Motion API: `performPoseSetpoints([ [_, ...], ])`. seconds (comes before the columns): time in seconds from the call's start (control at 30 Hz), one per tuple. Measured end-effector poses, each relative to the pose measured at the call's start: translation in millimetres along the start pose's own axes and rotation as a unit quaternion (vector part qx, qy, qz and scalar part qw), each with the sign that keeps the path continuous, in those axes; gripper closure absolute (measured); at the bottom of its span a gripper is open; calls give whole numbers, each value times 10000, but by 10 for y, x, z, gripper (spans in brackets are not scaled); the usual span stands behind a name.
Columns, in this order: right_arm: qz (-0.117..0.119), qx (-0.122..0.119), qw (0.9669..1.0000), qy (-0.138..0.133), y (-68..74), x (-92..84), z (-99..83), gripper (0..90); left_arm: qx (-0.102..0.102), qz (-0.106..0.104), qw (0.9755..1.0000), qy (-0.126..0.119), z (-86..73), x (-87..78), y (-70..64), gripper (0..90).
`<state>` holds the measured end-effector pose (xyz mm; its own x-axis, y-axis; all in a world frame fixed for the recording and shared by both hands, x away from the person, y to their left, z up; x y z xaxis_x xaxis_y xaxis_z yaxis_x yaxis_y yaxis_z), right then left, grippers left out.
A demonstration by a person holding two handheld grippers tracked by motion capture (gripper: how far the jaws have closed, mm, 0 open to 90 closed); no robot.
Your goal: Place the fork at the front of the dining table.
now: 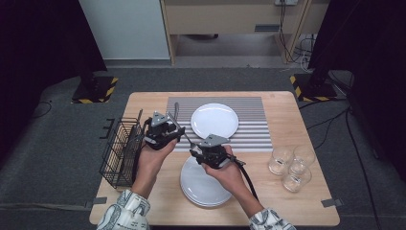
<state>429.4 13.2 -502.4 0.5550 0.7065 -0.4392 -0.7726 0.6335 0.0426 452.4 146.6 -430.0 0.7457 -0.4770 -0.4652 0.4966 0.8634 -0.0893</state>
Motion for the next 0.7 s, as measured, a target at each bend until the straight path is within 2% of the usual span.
performPoseSetpoints([
  [0.7,-32,-11,10000,12,-35,-39,-21,681,-27,21,10000,30,-31,31,-3,546],
])
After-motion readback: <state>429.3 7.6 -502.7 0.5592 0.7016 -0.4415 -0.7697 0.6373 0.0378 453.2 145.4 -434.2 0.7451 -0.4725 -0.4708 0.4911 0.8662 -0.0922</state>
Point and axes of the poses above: each handheld gripper's, and its own axes: x roughly forward along the jaws, z roughly out of its top, y roughly to its left, the point moved 6 cm from there along x, roughly forward along the jaws, and after that the axes turned 4 degrees about -y, right-handed, at the moved point
